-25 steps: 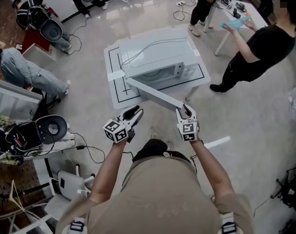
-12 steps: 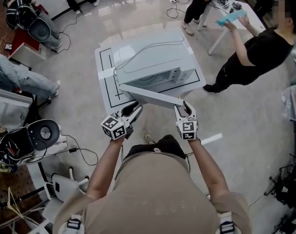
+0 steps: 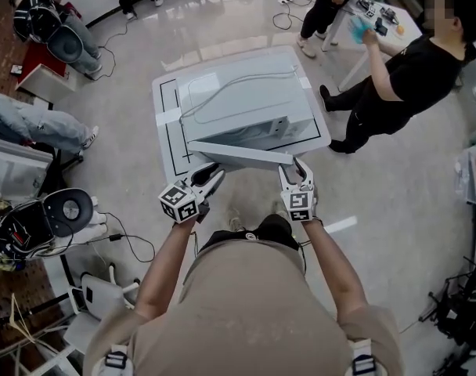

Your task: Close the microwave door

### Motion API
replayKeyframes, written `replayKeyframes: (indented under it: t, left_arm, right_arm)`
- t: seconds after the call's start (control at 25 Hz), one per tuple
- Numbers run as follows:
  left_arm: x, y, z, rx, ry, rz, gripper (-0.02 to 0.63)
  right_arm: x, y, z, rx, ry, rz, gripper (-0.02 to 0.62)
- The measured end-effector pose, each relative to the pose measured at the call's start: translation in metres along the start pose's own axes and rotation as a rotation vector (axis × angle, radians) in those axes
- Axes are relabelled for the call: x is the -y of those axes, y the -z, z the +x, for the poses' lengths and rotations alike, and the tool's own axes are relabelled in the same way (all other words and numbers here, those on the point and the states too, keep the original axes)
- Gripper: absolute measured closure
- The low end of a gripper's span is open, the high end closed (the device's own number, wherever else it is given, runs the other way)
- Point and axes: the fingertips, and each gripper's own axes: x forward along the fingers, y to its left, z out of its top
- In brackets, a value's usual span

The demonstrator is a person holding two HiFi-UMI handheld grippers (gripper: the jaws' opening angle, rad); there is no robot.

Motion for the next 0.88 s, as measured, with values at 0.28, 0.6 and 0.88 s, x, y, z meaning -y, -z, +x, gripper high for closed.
replayKeyframes:
  t: [0.28,0.6,0.88]
  left_arm:
    - [0.001,-0.011,0.018,0.031,-0.063,-0.033,0.492]
    - [0.000,-0.012,0.036,0.033,-0.129,-0.057,0.492]
    - [0.003,-0.016,0.037,0.020,-0.171,-0.058,0.492]
  right_arm:
    - [0.020,-0.015,0.017,0.019,-0.043,-0.081,0.402]
    - [0.034,-0.019,0.040,0.024,-0.082,-0.138,0.402]
    - [0.045,-0.032,0.055,0.048,-0.084,-0.235,0.392]
